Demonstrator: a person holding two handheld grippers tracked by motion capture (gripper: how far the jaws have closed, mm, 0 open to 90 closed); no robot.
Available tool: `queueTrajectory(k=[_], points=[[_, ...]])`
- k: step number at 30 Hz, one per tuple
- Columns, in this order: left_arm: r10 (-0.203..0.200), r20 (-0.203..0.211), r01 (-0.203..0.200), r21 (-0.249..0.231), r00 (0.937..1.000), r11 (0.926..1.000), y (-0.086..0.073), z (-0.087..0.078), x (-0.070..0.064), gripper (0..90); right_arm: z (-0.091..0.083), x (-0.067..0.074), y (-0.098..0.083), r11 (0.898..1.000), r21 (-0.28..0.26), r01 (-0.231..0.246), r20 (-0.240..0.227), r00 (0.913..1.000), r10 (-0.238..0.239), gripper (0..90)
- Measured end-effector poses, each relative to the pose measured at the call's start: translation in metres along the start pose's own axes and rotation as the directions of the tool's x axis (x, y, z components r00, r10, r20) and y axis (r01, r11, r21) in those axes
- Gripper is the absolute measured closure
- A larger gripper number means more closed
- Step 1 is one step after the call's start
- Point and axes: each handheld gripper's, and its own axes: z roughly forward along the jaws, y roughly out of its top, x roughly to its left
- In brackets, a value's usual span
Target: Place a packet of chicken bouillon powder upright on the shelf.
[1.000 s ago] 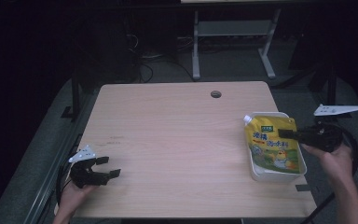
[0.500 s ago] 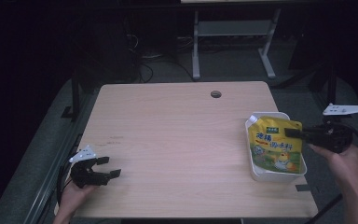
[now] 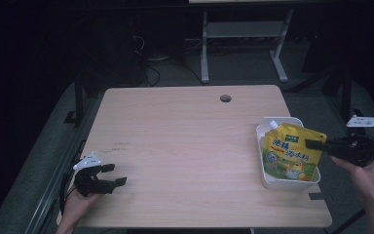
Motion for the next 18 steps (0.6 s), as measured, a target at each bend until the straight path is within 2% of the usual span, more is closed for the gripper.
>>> queueTrajectory(k=[9, 15, 16, 17, 18], points=[[-0.001, 0.003, 0.001, 0.006, 1.0000, 1.0000, 0.000, 0.002, -0.001, 18.8, -0.006, -0.011, -0.017, 0.999, -0.013, -0.042, 0.001, 0.9991, 0.042, 88.3], [0.001, 0.003, -0.001, 0.010, 1.0000, 1.0000, 0.000, 0.002, -0.001, 18.8, -0.008, -0.013, -0.023, 0.999, -0.012, -0.050, 0.004, 0.9987, 0.050, 87.9], [0.001, 0.004, -0.001, 0.011, 1.0000, 0.9999, 0.000, 0.003, -0.001, 18.8, -0.009, -0.013, -0.023, 0.999, -0.010, -0.052, 0.006, 0.9986, 0.052, 87.1], [0.001, 0.004, -0.001, 0.011, 1.0000, 0.9999, 0.000, 0.003, -0.001, 18.8, -0.010, -0.013, -0.022, 0.999, -0.011, -0.053, 0.016, 0.9984, 0.053, 82.5], [0.001, 0.004, -0.001, 0.011, 1.0000, 0.9999, 0.000, 0.003, -0.001, 18.8, -0.010, -0.013, -0.022, 0.999, -0.011, -0.053, 0.016, 0.9984, 0.053, 82.5]])
